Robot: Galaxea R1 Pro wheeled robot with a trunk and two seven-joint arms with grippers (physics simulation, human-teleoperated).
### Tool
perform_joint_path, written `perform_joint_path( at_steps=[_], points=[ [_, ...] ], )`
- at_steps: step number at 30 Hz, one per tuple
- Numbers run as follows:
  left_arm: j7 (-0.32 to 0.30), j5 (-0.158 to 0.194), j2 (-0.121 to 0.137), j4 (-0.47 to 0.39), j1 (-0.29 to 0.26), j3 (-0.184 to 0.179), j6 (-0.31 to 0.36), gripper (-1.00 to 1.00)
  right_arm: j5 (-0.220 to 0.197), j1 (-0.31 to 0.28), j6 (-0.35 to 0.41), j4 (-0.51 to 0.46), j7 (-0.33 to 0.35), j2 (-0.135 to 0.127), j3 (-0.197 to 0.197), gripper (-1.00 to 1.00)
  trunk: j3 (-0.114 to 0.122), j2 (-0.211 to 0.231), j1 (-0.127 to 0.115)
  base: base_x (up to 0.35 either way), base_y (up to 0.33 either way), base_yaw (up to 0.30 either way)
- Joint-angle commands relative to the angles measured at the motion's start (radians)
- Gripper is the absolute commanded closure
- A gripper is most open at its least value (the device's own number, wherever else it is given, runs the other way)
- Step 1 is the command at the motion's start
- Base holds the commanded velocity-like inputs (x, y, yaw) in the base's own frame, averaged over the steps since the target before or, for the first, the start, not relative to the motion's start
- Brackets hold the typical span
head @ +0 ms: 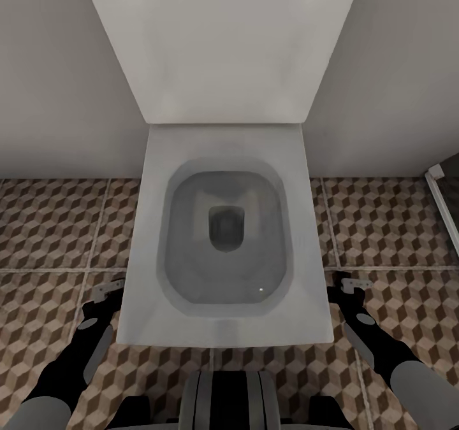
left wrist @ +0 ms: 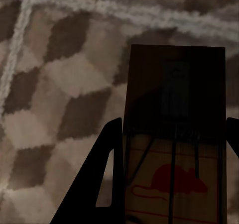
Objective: Take the four mousetraps from the cabinet in the bathroom and place them on the bathroom floor. Make sure all four end up on the same floor surface, and ensure that at least two of them are either under or directly next to the same bathroom sink.
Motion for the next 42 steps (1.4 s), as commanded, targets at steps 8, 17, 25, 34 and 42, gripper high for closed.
perform_joint_path(
  at_steps=[8, 17, 25, 34, 42],
  points=[
    [0.008, 0.006, 0.000, -0.002, 0.000, 0.000, 0.004, 1.00, -0.011, -0.001, -0.005, 0.000, -0.003, -0.001, 0.009, 1.00, -0.001, 0.000, 0.000, 0.000, 0.000, 0.000],
    [0.008, 0.006, 0.000, -0.002, 0.000, -0.001, 0.005, 1.00, -0.011, -0.001, -0.005, 0.000, -0.003, -0.001, 0.009, 1.00, -0.004, 0.000, 0.000, 0.000, 0.000, 0.000],
    [0.007, 0.007, -0.001, -0.002, 0.000, -0.002, 0.006, 1.00, -0.011, -0.001, -0.005, 0.000, -0.003, -0.001, 0.009, 1.00, -0.004, 0.000, 0.000, 0.000, 0.000, 0.000],
    [0.014, 0.007, 0.000, -0.002, 0.000, -0.058, 0.006, 1.00, -0.010, -0.001, -0.005, 0.000, -0.003, -0.001, 0.009, 1.00, -0.004, 0.000, 0.000, 0.000, 0.000, 0.000],
    [0.018, 0.006, 0.000, -0.002, 0.001, -0.060, 0.002, 1.00, -0.009, -0.001, -0.005, 0.000, -0.003, -0.001, 0.009, 1.00, -0.004, 0.000, 0.000, 0.000, 0.000, 0.000]
  ],
)
